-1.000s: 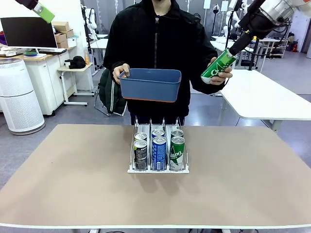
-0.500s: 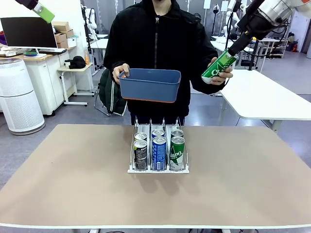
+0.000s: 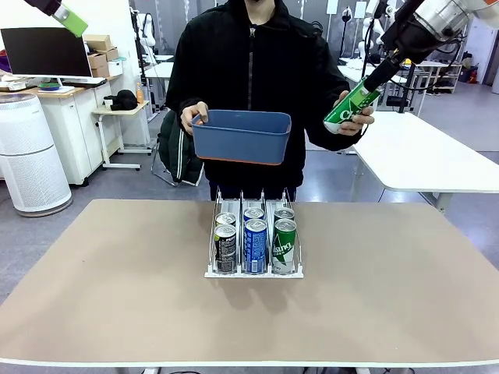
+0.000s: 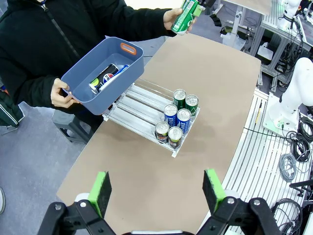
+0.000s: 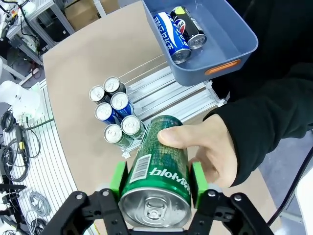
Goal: Fill the beverage cans into the dispenser.
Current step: Pick up the Sprite handed by the human.
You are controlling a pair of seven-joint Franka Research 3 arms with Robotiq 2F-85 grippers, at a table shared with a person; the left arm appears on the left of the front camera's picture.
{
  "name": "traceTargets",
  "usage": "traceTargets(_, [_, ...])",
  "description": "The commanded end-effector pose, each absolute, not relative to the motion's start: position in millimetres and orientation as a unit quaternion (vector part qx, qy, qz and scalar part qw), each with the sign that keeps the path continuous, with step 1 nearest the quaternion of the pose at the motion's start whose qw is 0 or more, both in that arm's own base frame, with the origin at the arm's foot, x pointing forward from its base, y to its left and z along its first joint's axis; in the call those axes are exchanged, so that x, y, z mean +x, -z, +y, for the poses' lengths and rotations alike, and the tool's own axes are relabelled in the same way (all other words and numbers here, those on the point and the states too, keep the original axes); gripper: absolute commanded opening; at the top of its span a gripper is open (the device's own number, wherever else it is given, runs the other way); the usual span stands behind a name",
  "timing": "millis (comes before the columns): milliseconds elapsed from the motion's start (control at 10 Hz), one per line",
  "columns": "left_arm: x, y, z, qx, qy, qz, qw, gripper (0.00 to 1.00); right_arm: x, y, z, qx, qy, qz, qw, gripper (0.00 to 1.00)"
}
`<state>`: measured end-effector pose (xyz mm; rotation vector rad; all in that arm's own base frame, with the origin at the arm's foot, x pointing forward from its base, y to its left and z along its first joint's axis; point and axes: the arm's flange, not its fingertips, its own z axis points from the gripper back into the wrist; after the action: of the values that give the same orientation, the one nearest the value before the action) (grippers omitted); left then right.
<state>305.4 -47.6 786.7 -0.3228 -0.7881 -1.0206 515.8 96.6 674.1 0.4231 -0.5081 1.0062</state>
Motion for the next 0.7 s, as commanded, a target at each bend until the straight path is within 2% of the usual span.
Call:
traceTargets(0, [306.0,-785.5,-46.9,-0.146,0.472,-0.366,0.789,1.00,514.9,-674.6,95.7,0.216,-0.461,-0.251,0.823,0.00])
traceTargets(100, [306.0,-785.5,-46.9,-0.146,0.472,-0.366,0.789,1.00,516.0,-675.0,96.1,0.218,-0.461,-0.252,0.822,0.15])
traceTargets(300, [306.0,-785.5,-46.9,-0.146,0.472,-0.366,0.789,1.00,514.3,-674.3,95.3,0.225,-0.462,-0.252,0.820,0.00])
traceTargets(600, [306.0,-785.5,-46.9,-0.146,0.472,-0.366,0.789,1.00,514.6,-672.1,99.2,0.224,-0.467,-0.243,0.820,0.00])
